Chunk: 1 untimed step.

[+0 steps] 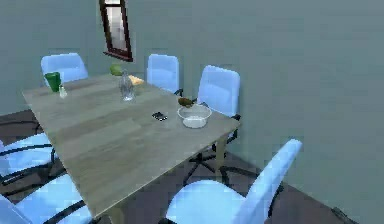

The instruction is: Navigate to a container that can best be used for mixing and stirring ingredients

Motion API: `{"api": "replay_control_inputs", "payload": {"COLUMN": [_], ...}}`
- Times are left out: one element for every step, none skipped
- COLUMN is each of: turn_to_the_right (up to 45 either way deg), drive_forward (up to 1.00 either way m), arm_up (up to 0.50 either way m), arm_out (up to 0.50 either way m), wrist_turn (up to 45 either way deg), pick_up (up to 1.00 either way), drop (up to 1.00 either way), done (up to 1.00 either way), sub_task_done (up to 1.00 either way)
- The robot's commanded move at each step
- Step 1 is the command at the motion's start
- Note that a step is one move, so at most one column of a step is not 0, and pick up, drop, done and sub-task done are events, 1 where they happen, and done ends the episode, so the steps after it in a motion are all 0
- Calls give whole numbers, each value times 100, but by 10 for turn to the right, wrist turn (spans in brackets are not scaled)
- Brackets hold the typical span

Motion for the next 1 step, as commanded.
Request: {"api": "replay_control_inputs", "payload": {"turn_to_the_right": [0], "drive_forward": [0], "arm_up": [0], "arm_out": [0], "wrist_turn": [0], "pick_up": [0], "drop": [0], "done": [100], "sub_task_done": [0]}}
